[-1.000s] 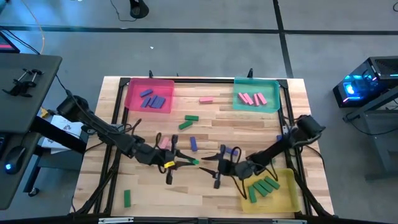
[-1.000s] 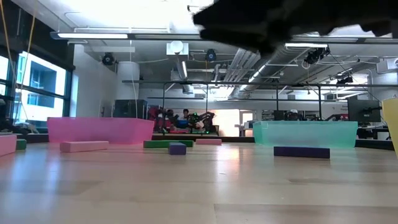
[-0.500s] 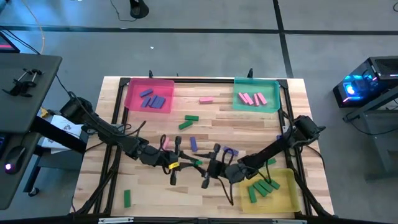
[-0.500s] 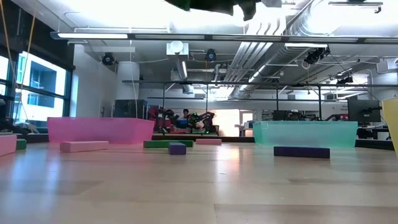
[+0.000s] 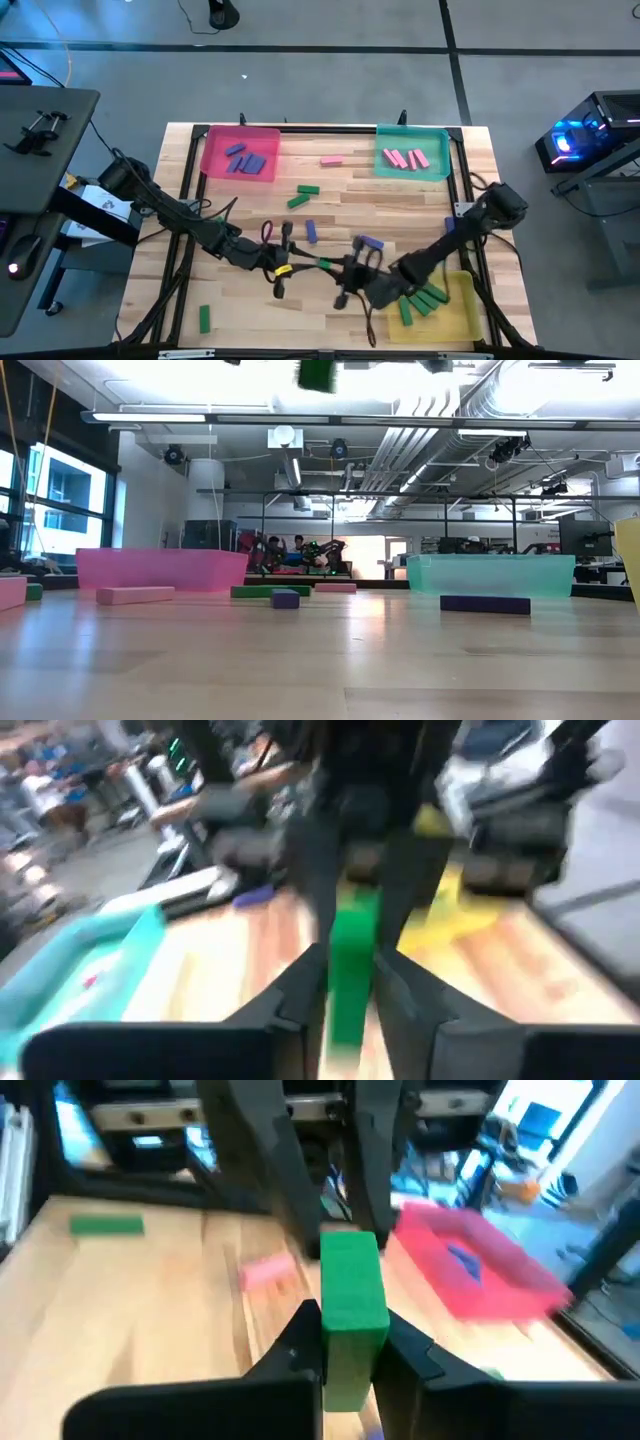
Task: Sort blocks
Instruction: Put the green block into the yellow bin
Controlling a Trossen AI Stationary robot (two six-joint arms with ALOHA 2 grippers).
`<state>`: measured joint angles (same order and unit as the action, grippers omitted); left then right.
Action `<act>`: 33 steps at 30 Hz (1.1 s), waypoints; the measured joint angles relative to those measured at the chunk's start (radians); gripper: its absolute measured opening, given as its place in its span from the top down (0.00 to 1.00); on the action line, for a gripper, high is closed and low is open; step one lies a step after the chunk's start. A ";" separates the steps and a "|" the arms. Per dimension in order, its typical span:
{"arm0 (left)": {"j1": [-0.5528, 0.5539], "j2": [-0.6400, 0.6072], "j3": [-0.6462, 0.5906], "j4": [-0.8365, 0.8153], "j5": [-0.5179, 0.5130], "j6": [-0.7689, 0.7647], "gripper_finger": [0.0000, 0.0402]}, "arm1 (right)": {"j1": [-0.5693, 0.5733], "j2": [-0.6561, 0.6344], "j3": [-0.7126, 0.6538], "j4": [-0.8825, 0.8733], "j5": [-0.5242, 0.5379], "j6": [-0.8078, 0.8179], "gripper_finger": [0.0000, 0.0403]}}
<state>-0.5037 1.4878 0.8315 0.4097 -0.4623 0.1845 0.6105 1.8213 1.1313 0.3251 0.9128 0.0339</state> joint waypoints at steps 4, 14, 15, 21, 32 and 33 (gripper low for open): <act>0.000 -0.001 0.000 -0.069 -0.043 -0.031 0.72 | 0.052 -0.083 0.000 -0.302 -0.019 0.273 0.91; -0.004 -0.001 -0.001 -0.184 -0.052 -0.079 0.67 | 0.254 -0.202 -0.001 -1.031 -0.558 1.171 0.92; -0.004 -0.001 -0.001 -0.184 -0.052 -0.079 0.67 | 0.280 -0.200 -0.001 -1.053 -0.614 1.245 0.91; -0.004 -0.001 -0.001 -0.180 -0.051 -0.078 0.67 | 0.413 -0.166 -0.001 -1.061 -0.747 1.542 0.91; -0.004 -0.001 -0.001 -0.181 -0.050 -0.076 0.67 | 0.500 -0.131 -0.002 -1.215 -0.960 1.960 0.85; -0.004 -0.001 -0.001 -0.181 -0.050 -0.076 0.67 | 0.502 -0.131 -0.002 -1.233 -0.978 1.975 0.85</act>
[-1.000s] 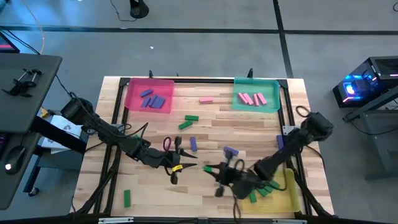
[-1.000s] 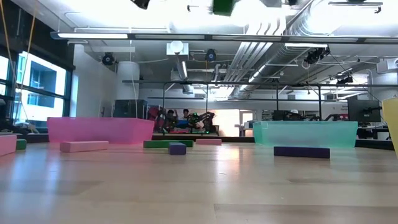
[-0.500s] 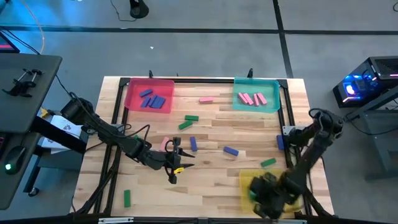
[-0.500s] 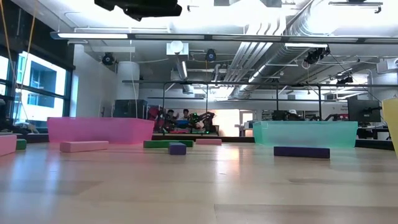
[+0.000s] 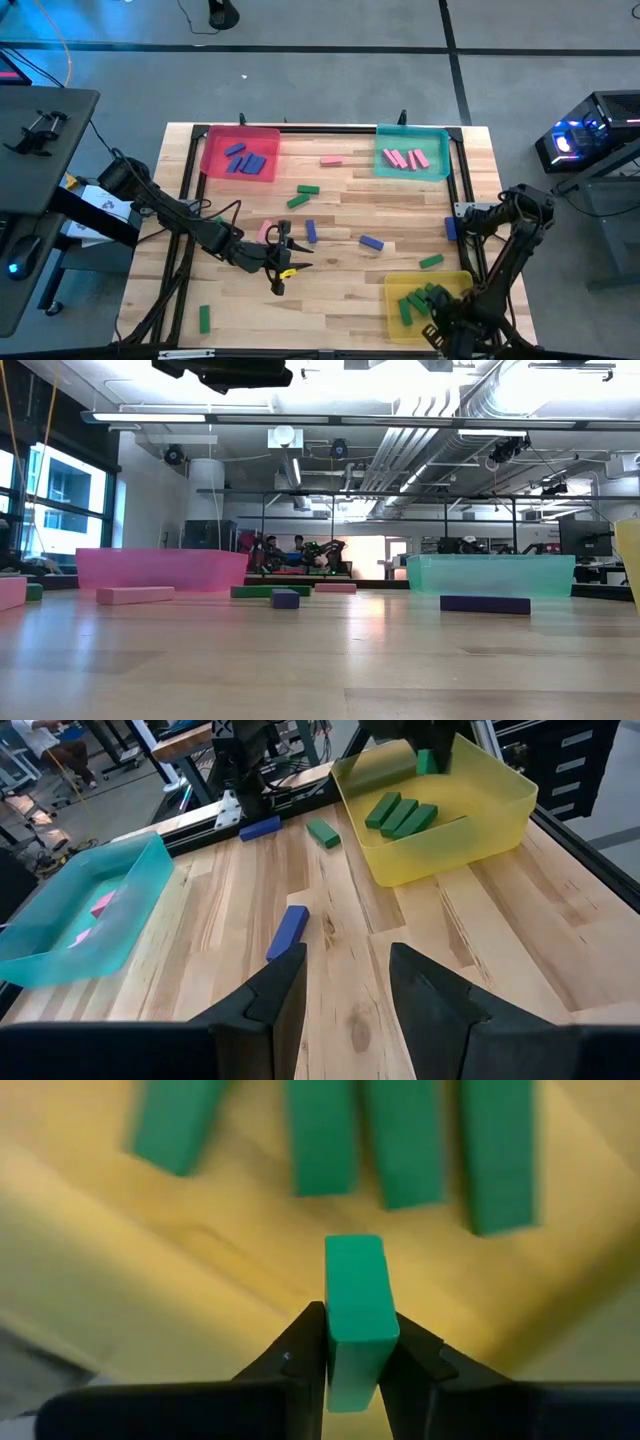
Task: Sort blocks
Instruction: Put the green block into the yellow bin, then adjust the yellow bin
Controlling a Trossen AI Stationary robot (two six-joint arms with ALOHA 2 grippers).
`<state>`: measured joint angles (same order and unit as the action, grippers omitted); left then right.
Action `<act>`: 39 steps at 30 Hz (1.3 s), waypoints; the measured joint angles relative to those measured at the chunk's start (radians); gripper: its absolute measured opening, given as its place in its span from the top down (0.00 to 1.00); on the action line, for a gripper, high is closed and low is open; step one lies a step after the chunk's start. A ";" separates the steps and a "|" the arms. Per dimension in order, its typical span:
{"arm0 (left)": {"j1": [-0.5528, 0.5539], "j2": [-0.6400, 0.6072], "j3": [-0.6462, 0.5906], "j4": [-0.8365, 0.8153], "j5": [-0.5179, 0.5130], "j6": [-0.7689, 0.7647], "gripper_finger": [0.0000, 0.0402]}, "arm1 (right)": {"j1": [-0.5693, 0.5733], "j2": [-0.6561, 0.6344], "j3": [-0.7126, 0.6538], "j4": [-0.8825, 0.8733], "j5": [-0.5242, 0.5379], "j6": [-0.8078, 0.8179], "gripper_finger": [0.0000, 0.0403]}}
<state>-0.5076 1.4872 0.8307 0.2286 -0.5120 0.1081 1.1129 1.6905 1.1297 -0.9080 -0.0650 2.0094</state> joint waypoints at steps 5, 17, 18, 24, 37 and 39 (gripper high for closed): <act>0.000 0.000 0.000 -0.008 0.000 0.000 0.67 | 0.002 0.000 0.000 -0.067 -0.060 0.013 0.84; 0.000 0.000 0.000 -0.032 0.000 -0.002 0.67 | -0.003 0.000 -0.001 -0.205 -0.077 0.054 0.70; 0.000 0.000 0.000 -0.032 0.000 -0.002 0.67 | -0.003 0.000 -0.001 -0.205 -0.075 0.054 0.68; 0.000 0.000 0.000 -0.030 0.000 -0.002 0.67 | -0.016 0.000 -0.001 -0.207 0.069 -0.020 0.58; 0.023 0.000 0.000 -0.109 0.000 -0.052 0.67 | -0.238 -0.001 0.002 -0.117 0.132 -0.418 0.57; 0.041 0.000 0.000 -0.151 0.000 -0.097 0.67 | -0.271 -0.001 0.002 -0.079 0.115 -0.488 0.57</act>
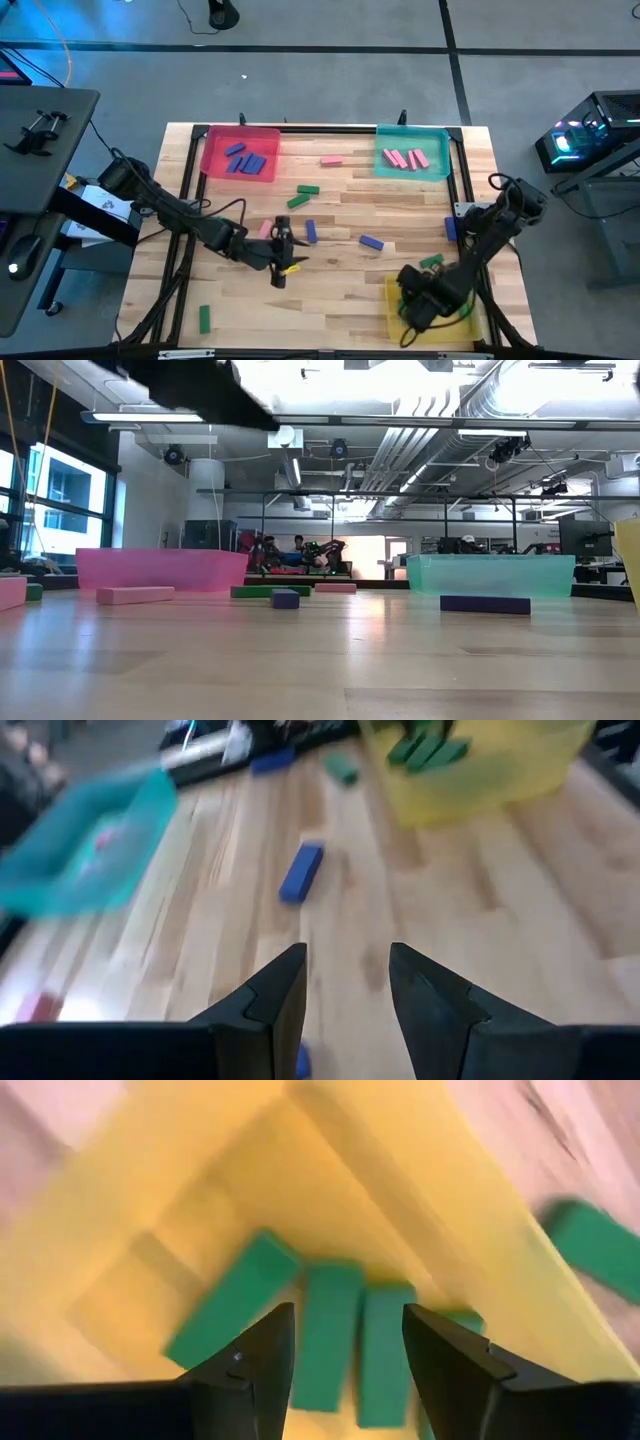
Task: Sort blocks
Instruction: Adjust the yellow bin
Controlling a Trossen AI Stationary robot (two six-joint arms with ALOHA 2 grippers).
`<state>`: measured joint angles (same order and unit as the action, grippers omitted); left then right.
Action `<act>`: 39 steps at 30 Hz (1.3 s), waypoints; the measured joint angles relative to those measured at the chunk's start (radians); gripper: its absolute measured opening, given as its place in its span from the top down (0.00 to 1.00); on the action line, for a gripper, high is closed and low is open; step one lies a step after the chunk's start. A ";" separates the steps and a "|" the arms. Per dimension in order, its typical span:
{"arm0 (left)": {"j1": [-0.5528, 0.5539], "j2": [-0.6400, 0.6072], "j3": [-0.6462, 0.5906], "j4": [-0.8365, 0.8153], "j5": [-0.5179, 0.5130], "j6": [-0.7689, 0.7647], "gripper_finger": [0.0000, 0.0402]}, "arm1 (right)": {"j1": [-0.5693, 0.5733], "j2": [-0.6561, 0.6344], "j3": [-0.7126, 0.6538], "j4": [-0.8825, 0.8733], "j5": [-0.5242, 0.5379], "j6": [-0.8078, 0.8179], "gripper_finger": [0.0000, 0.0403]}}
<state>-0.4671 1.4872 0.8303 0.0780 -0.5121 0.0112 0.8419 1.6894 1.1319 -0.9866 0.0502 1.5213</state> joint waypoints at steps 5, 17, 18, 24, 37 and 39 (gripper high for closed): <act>0.049 0.000 0.000 -0.122 0.000 -0.104 0.67 | -0.070 0.000 0.000 0.107 0.010 -0.180 0.57; 0.088 -0.007 0.000 -0.178 -0.014 -0.192 0.67 | -0.253 0.005 0.000 0.636 0.579 -0.919 0.57; 0.082 -0.009 0.000 -0.192 -0.019 -0.195 0.67 | -0.274 0.005 0.000 0.663 0.578 -0.965 0.57; 0.048 -0.009 0.000 -0.253 -0.061 -0.243 0.67 | -0.381 0.021 -0.001 0.740 0.472 -1.048 0.53; 0.008 -0.009 0.000 -0.314 -0.106 -0.298 0.67 | -0.425 0.119 0.001 0.352 0.028 -0.715 0.52; 0.008 -0.009 0.000 -0.314 -0.107 -0.298 0.67 | -0.418 0.117 0.001 0.304 0.012 -0.693 0.52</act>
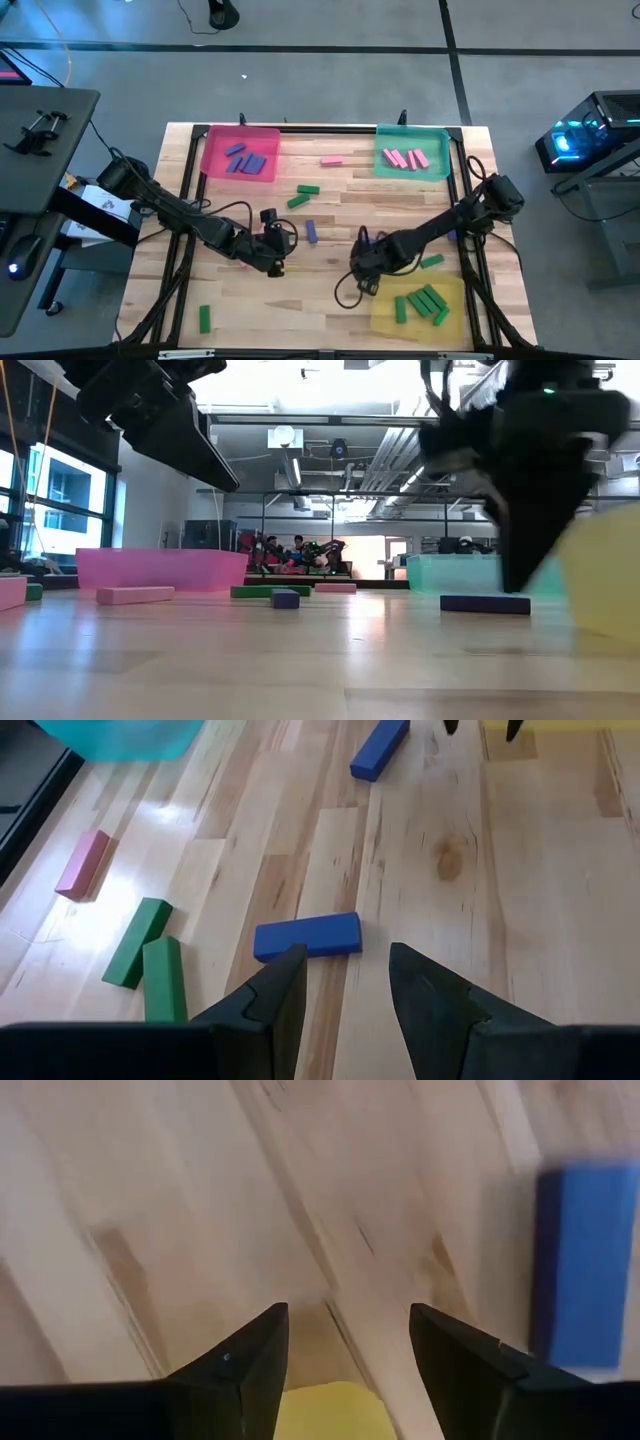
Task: Sort blocks
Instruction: Adjust the yellow bin
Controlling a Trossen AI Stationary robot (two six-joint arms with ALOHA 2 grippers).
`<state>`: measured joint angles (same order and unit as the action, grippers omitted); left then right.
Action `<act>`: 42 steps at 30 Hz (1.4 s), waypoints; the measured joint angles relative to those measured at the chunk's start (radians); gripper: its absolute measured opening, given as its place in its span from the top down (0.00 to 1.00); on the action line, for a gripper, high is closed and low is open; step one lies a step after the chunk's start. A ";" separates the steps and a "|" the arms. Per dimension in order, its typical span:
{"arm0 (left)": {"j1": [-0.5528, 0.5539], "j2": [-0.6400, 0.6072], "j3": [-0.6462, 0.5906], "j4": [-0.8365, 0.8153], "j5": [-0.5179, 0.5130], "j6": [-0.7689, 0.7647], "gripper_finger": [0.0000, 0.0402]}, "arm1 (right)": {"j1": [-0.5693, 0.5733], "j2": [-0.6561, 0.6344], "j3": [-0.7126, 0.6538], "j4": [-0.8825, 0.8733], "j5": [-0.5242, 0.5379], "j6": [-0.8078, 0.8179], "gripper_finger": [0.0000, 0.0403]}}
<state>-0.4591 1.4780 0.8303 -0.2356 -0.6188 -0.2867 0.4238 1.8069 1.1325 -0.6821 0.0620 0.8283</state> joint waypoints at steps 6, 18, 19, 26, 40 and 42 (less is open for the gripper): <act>0.000 0.000 0.000 -0.004 0.000 0.000 0.67 | 0.043 0.003 -0.002 -0.110 -0.048 0.029 0.52; 0.000 0.000 0.000 0.000 0.001 0.000 0.67 | 0.100 0.002 0.051 0.002 -0.124 -0.088 0.52; 0.000 0.000 0.000 0.000 0.001 0.000 0.67 | 0.105 0.002 0.051 0.024 -0.164 -0.088 0.52; 0.000 0.000 0.000 0.000 0.001 0.000 0.67 | 0.159 0.000 0.052 0.026 -0.235 -0.080 0.52; 0.000 0.001 0.000 0.007 0.001 -0.001 0.67 | 0.175 0.003 0.302 -0.121 -0.004 -0.273 0.52; 0.000 0.001 0.000 0.008 0.001 -0.001 0.67 | 0.172 0.003 0.335 -0.112 0.139 -0.351 0.52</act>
<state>-0.4595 1.4788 0.8303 -0.2276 -0.6174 -0.2874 0.5961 1.8103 1.4671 -0.7942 0.2009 0.4771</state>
